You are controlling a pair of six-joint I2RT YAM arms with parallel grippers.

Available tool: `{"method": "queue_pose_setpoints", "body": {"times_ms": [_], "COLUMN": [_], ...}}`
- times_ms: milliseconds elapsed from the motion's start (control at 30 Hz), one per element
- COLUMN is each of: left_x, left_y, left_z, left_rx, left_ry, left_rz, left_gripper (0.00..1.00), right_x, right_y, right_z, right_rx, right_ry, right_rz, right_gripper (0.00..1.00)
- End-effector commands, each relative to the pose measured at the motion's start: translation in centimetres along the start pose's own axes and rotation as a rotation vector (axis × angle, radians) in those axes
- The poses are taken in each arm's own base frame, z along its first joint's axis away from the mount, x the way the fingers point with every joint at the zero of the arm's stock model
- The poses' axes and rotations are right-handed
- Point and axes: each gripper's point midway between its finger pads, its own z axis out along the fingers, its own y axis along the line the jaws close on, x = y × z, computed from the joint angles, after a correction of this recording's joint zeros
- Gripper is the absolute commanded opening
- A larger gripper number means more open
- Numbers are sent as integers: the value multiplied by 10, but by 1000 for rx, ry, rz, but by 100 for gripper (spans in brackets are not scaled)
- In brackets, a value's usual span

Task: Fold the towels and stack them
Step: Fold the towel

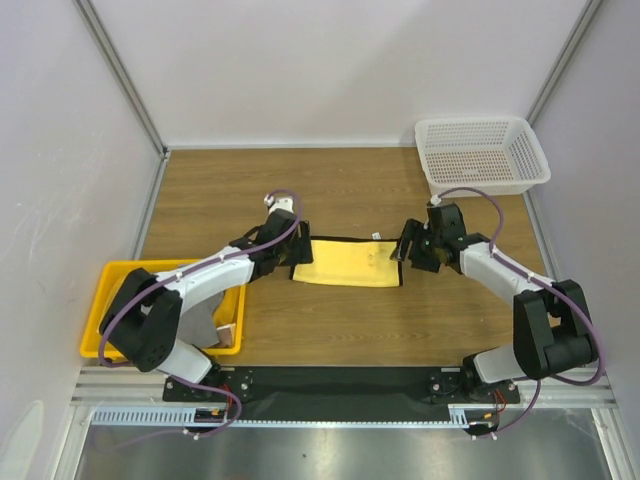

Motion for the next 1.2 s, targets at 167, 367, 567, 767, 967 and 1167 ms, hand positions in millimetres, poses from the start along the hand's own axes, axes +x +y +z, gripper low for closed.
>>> {"method": "queue_pose_setpoints", "body": {"times_ms": [167,367,567,767,967,1167], "left_x": [29,38,46,56,66,72], "left_y": [9,14,23,24,15,22], "left_z": [9,14,21,21,24,27], "left_rx": [-18,-28,-20,19,74,37], "left_ry": [45,42,57,67,94,100], "left_rz": [-127,-185,-253,-356,-435,-438], "left_gripper": [75,77,75,70,62,52], "right_x": [-32,-37,-40,-34,-28,-22], "right_y": [49,71,104,111,104,93], "right_z": [-32,-14,11,47,60,69], "right_rx": [-84,-131,-178,-149,-106,-67], "right_ry": [-138,-145,-133,-97,-96,-78], "right_rz": [-52,-54,-131,-134,-132,-139], "right_gripper": [28,7,0,0,0,0]}}
